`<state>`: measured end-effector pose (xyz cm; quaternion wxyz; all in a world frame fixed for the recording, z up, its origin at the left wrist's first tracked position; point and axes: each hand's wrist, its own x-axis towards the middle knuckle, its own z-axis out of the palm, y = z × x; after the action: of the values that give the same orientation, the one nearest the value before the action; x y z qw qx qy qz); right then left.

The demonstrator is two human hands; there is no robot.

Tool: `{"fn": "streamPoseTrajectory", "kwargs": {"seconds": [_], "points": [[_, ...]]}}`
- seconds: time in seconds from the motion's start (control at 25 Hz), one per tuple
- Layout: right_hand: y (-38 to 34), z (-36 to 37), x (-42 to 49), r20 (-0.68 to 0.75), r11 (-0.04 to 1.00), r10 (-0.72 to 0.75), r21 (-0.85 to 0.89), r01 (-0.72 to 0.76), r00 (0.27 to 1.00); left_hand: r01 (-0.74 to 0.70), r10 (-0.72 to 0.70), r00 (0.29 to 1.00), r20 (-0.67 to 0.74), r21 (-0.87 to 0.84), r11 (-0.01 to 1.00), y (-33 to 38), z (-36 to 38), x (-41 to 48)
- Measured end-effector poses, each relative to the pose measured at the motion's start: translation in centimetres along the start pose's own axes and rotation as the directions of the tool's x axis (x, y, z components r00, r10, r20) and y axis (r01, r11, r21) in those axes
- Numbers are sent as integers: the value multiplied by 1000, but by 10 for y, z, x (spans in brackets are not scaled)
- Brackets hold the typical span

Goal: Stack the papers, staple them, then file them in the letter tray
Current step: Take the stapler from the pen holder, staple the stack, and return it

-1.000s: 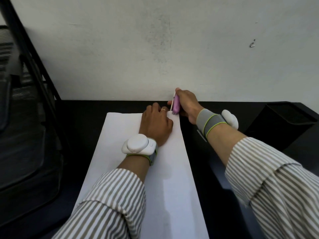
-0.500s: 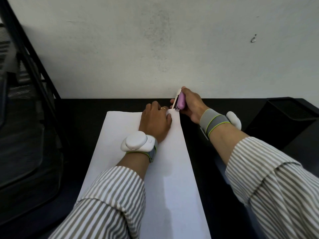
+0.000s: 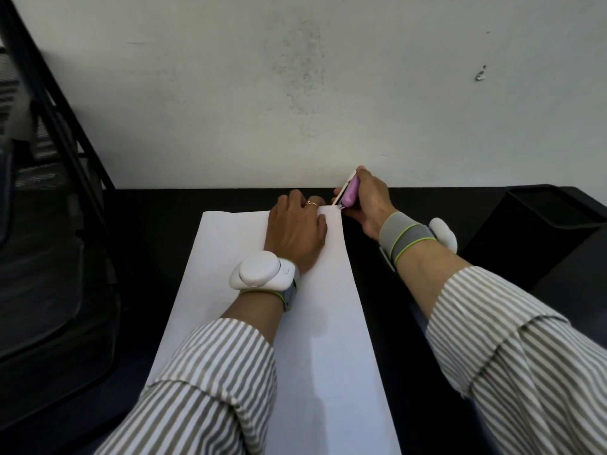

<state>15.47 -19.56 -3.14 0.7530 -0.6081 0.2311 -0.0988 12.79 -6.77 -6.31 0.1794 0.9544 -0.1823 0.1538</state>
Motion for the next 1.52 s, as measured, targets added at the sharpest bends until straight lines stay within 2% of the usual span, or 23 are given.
{"fn": "streamPoseTrajectory", "kwargs": {"seconds": [0.24, 0.44, 0.72, 0.92, 1.12, 1.36, 1.52], "points": [[0, -6, -4, -119, 997, -22, 77, 31, 993, 7, -7, 1000, 0, 6, 1000, -1, 3, 0], [0, -18, -10, -171, 991, -82, -115, 63, 982, -56, 56, 998, -15, -11, 998, -1, 5, -1], [-13, -52, -37, -179, 973, -108, -219, 67, 978, -86, 84, 995, 46, 40, 995, 2, 2, -3], [-30, -76, -66, -176, 968, -151, -226, 109, 973, -70, 68, 995, 79, 12, 998, 8, -1, -5], [-27, -86, -83, -153, 970, -124, -229, 87, 980, -85, 82, 992, 91, 38, 996, 8, -4, -7], [-52, -98, -98, -133, 956, -166, -265, 126, 977, -62, 26, 949, 313, 107, 992, 22, -26, 12], [-78, -110, -102, -133, 946, -249, -245, 211, 959, -130, 112, 957, 269, 52, 990, 55, -36, 16]]}}
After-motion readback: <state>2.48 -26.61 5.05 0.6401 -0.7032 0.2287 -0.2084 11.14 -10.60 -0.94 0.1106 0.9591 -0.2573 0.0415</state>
